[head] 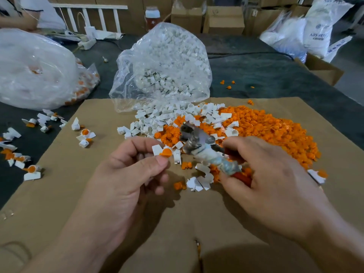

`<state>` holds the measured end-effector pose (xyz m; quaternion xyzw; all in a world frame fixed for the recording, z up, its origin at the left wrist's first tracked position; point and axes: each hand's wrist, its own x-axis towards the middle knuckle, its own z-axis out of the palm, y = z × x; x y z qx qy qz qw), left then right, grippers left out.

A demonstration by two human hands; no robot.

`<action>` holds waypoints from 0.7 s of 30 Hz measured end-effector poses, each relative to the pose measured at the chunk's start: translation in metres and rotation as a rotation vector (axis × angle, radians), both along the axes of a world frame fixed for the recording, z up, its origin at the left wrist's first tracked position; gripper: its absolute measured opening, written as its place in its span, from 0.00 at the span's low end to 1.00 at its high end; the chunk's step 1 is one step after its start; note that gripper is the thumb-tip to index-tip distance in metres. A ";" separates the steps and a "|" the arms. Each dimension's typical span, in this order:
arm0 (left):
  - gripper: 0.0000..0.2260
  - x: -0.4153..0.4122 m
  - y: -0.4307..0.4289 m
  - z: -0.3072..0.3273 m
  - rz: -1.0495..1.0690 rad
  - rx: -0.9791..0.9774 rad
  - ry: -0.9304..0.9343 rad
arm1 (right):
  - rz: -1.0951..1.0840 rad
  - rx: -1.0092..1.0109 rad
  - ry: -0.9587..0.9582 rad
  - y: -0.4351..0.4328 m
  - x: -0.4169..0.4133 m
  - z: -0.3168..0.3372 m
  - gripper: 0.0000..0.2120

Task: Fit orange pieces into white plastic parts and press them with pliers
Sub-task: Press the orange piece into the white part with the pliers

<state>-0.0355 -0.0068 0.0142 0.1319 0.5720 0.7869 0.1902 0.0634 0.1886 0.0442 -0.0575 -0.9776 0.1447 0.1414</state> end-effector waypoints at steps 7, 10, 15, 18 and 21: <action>0.22 -0.003 -0.002 -0.002 0.005 0.050 0.107 | 0.147 -0.064 -0.040 -0.004 0.004 0.001 0.16; 0.22 -0.001 -0.001 -0.002 -0.002 0.033 0.146 | 0.172 -0.054 -0.049 -0.005 0.004 0.003 0.15; 0.11 0.001 0.000 -0.003 0.025 0.015 0.192 | 0.173 -0.064 -0.056 -0.004 0.006 0.002 0.18; 0.11 0.001 -0.001 -0.003 0.066 0.012 0.179 | 0.166 -0.075 -0.045 -0.004 0.006 0.002 0.16; 0.10 0.000 -0.001 -0.002 0.063 0.017 0.189 | 0.169 -0.068 -0.047 -0.005 0.006 0.003 0.16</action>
